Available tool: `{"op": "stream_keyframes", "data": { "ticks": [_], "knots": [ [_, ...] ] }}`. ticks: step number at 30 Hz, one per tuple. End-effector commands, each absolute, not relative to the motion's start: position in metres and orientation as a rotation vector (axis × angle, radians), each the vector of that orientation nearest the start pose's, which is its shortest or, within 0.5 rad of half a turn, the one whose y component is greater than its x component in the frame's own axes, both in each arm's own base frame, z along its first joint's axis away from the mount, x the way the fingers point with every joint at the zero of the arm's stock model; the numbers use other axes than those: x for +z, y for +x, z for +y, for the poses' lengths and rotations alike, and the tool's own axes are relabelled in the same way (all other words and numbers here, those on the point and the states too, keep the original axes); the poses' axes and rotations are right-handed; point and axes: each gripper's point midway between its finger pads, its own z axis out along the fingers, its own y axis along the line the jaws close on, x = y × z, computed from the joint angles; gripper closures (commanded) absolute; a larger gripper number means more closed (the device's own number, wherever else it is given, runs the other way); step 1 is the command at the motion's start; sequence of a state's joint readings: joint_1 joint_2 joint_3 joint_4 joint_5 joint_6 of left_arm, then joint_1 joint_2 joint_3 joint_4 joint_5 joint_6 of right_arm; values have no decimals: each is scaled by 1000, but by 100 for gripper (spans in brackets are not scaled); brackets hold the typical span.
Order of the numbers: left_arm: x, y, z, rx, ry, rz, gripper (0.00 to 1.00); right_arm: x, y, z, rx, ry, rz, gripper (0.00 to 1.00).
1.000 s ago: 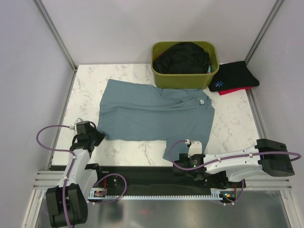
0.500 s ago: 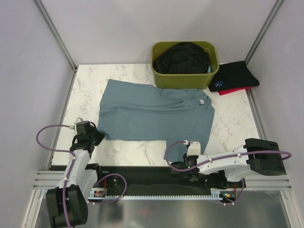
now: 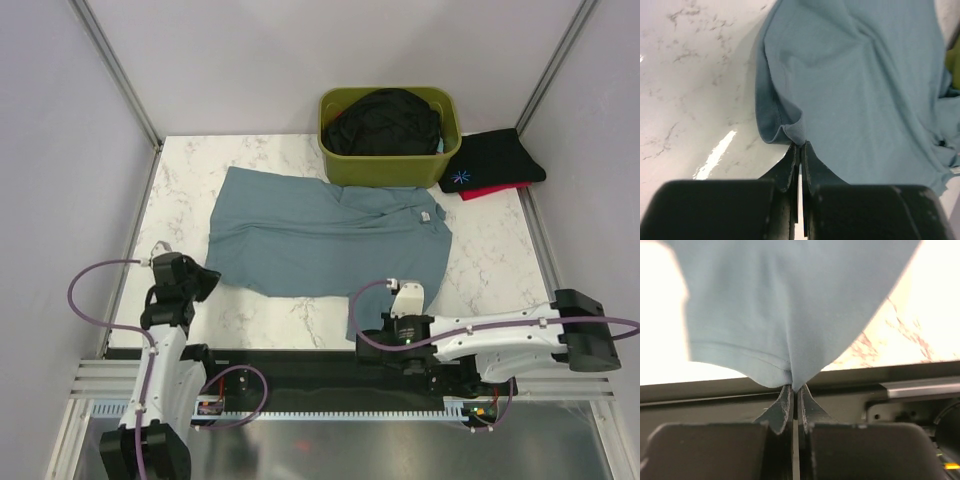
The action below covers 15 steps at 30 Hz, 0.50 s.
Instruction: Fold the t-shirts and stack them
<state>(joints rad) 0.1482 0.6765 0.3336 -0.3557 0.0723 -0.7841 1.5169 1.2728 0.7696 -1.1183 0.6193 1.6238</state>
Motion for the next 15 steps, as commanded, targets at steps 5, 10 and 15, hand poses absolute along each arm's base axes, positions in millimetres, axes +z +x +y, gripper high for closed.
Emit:
{"op": "stream_keyframes", "data": {
  "ticks": [5, 10, 15],
  "knots": [
    [163, 241, -22, -510, -842, 2033, 98, 153, 109, 154, 73, 188, 2303, 100],
    [193, 221, -32, -532, -730, 2070, 98, 176, 115, 140, 141, 194, 2256, 100],
    [207, 196, -30, -468, -658, 2098, 98, 193, 116, 130, 260, 217, 2231, 100]
  ]
}}
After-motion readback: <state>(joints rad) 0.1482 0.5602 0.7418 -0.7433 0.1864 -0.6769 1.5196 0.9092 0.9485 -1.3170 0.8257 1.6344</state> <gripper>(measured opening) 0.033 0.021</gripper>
